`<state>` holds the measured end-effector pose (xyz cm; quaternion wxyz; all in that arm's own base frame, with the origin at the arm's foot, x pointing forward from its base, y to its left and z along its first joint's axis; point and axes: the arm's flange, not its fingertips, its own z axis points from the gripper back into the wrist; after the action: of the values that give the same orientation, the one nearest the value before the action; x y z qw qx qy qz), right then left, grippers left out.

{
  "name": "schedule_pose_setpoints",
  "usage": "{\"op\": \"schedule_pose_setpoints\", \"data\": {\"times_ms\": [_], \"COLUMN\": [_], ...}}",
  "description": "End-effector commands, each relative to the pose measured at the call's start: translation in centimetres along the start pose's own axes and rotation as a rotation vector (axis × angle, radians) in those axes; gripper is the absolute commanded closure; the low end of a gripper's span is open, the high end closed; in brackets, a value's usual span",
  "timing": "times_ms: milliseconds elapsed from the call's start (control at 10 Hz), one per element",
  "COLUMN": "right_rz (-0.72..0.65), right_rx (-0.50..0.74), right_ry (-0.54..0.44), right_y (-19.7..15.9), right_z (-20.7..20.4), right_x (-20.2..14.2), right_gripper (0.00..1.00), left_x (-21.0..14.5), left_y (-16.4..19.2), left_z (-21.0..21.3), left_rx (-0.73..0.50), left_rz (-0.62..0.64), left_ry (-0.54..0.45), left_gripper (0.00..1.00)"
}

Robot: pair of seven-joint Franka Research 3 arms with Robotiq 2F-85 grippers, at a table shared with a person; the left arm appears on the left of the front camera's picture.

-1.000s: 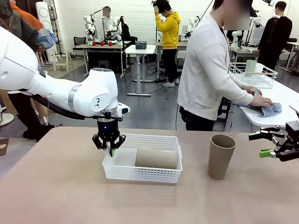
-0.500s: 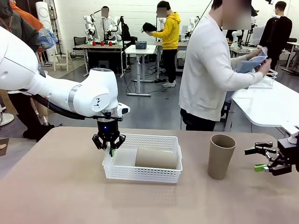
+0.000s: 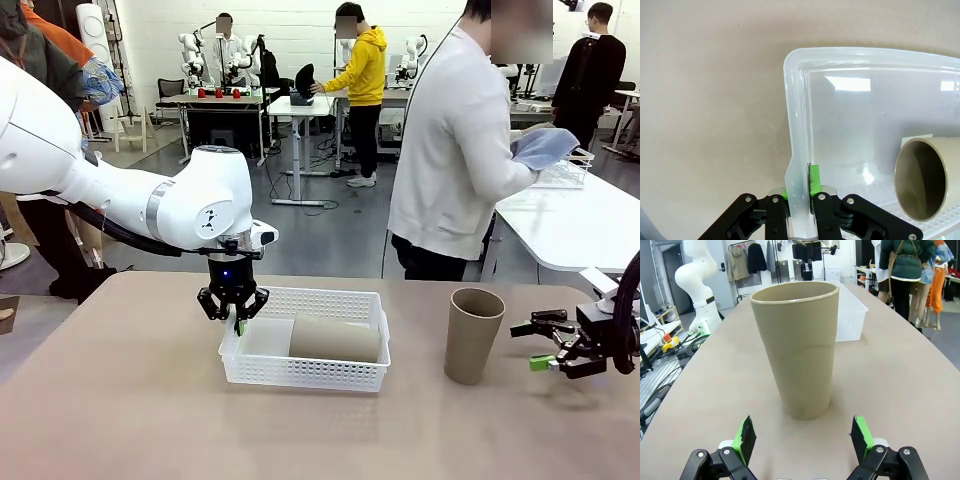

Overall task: Clean and organize the cups into the basket.
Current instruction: Pick up the Reusable plastic cup from the right side of the table and stack it inside the Organizing basket in the center of the table.

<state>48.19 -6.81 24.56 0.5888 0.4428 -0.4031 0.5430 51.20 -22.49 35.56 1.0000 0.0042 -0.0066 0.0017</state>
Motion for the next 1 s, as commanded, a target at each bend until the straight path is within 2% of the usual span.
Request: {"op": "schedule_pose_setpoints", "data": {"times_ms": [0,300,900], "right_rz": [0.012,0.011,0.046], "right_rx": [-0.005,0.006,0.142], "right_ry": [0.004,-0.001,-0.025], "right_y": [0.4,-0.6,-1.8], "right_z": [0.3,-2.2,-7.8], "right_x": [0.3,0.2,1.1], "right_gripper": [0.0,0.0,0.0], "left_x": [0.0,0.0,0.0], "left_y": [-0.1,-0.1,-0.1], "left_z": [0.2,0.2,0.2], "left_rx": [-0.001,-0.001,-0.001], "left_rz": [0.0,0.0,0.0], "left_ry": [-0.004,-0.004,-0.004], "left_gripper": [1.0,1.0,1.0]}}
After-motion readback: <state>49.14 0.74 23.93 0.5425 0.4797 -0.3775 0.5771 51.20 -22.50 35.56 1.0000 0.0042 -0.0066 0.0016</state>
